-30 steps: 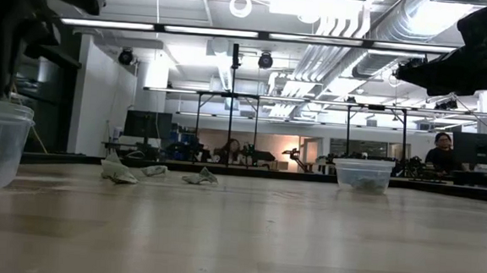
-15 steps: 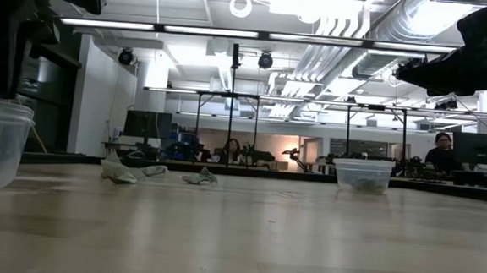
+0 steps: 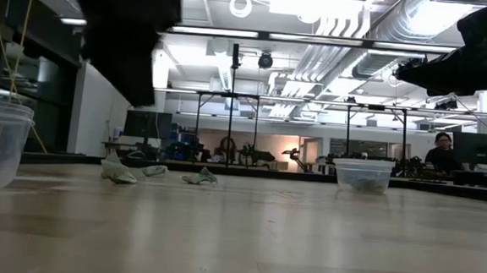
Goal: Pick and place Stevia / Truvia into bins
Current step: Put the stevia packet into the oval transparent container
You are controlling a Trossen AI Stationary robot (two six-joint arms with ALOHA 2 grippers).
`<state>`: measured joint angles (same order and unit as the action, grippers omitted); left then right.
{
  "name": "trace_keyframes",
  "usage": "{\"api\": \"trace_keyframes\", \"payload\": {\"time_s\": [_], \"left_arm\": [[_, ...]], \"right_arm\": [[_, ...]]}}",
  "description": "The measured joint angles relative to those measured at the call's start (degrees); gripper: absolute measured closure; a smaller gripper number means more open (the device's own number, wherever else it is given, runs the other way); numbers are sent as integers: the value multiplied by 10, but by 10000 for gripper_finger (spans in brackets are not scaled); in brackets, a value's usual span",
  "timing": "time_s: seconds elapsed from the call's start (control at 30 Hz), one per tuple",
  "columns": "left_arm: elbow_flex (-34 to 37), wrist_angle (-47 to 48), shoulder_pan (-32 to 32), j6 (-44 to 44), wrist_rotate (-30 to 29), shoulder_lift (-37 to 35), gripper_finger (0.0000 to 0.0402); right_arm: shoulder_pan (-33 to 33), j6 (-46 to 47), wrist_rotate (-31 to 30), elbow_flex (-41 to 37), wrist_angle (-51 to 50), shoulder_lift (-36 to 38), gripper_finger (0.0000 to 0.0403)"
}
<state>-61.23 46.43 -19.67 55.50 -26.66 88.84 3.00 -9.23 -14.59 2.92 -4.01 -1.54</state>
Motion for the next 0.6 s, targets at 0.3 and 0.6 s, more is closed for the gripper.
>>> {"api": "trace_keyframes", "payload": {"time_s": [0.3,0.6], "left_arm": [[1,-51,108,-77,264,80,163],[0,-36,121,-32,247,101,163]], "right_arm": [[0,2,0,0,0,-1,400],[0,2,0,0,0,-3,400]]}}
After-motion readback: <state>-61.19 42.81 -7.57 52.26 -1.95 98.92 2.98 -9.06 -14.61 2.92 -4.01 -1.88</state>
